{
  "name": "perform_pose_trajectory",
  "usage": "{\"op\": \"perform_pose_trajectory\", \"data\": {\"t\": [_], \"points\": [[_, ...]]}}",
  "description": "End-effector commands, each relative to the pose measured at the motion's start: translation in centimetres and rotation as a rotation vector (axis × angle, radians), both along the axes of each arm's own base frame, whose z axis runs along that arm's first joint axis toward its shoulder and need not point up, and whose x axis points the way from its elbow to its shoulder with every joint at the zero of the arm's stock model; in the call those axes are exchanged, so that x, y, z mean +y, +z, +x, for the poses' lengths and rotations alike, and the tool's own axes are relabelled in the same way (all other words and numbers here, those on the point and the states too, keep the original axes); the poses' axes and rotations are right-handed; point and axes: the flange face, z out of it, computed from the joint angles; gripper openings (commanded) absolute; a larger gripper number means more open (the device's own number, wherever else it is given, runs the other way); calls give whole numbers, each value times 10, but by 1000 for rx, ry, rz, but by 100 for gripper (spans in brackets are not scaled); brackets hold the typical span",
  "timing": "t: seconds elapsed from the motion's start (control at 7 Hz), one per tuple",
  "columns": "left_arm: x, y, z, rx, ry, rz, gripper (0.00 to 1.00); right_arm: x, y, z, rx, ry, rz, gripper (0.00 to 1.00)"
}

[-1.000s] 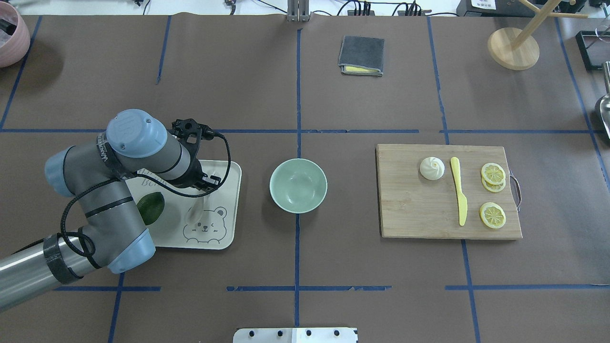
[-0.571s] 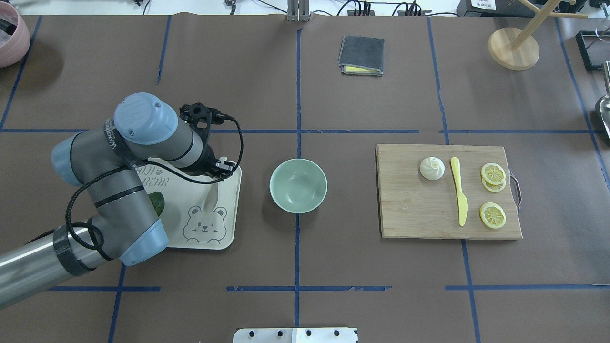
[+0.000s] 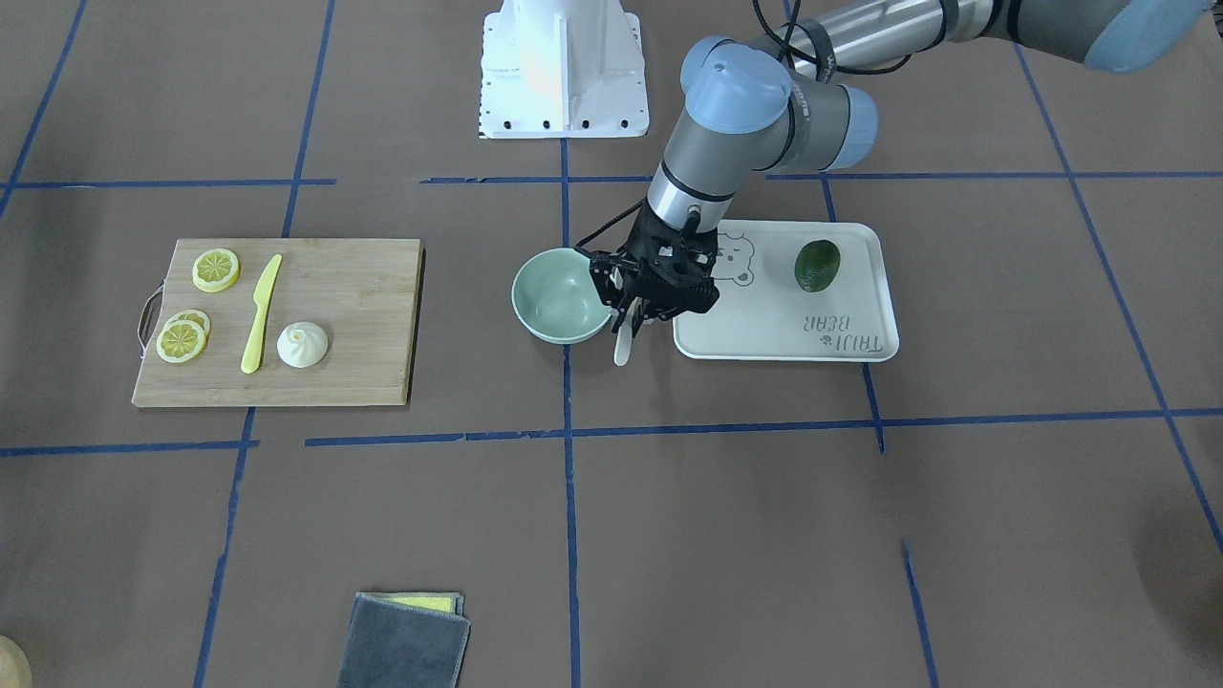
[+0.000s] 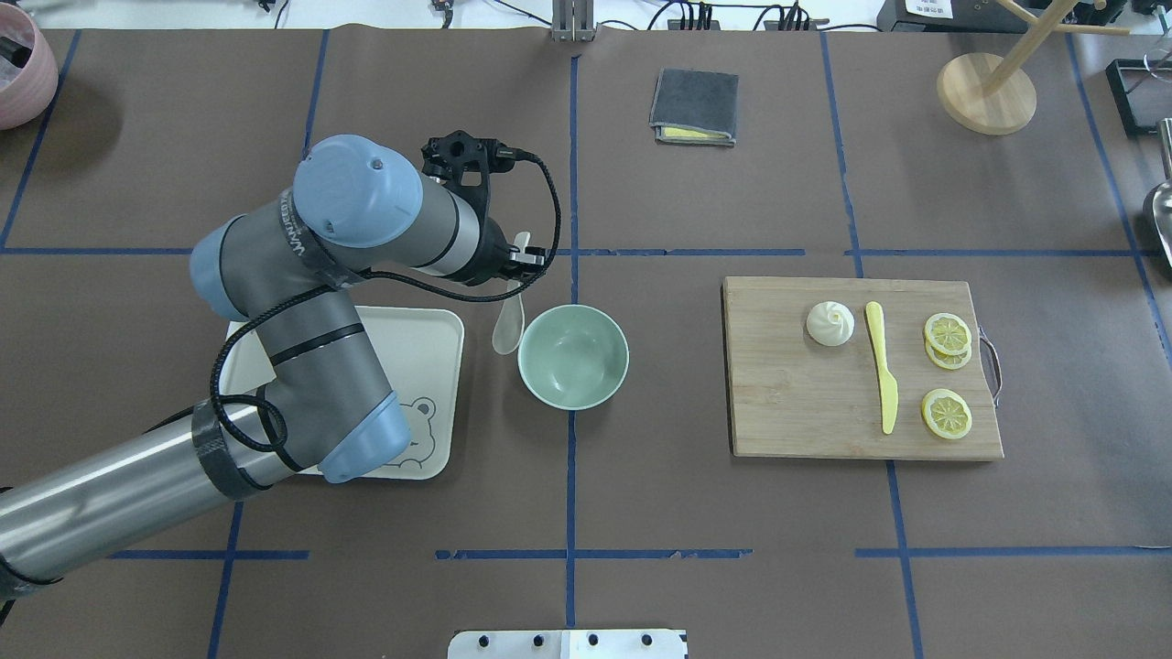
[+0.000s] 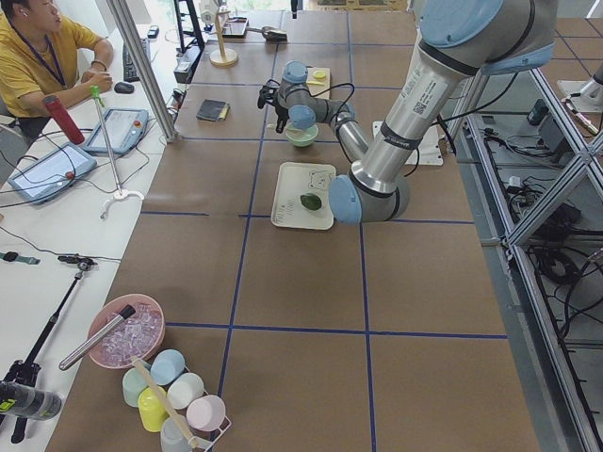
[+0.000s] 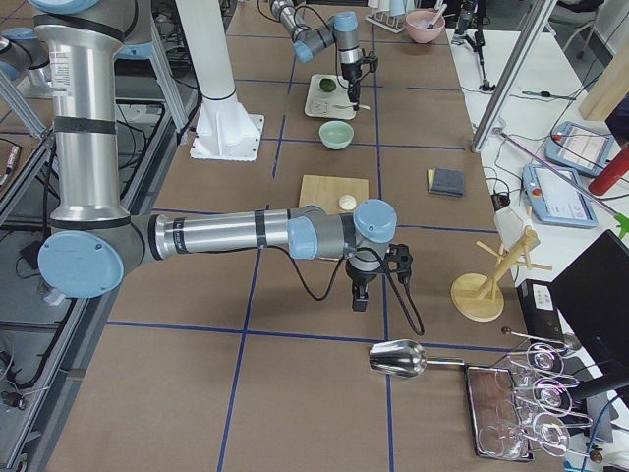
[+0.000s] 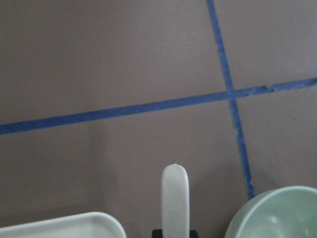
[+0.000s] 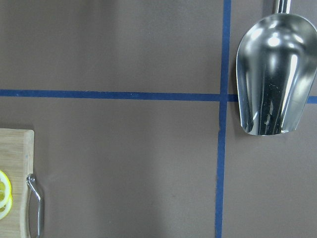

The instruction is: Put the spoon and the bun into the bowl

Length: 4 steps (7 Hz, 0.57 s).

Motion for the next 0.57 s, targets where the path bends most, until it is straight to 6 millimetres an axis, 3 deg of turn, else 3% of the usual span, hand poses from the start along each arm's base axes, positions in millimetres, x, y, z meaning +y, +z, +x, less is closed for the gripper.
{"op": "perform_pose_trajectory", "data": {"t": [0.0, 0.29, 0.43], "points": [[5, -14, 23, 29, 2, 17, 0, 3, 2, 0, -7, 2, 34, 100], [20, -16, 35, 35, 27, 19, 6, 7, 7, 0, -8, 1, 29, 100], [24, -13, 38, 30, 36, 19, 37, 7, 10, 0, -9, 0, 25, 100]]}}
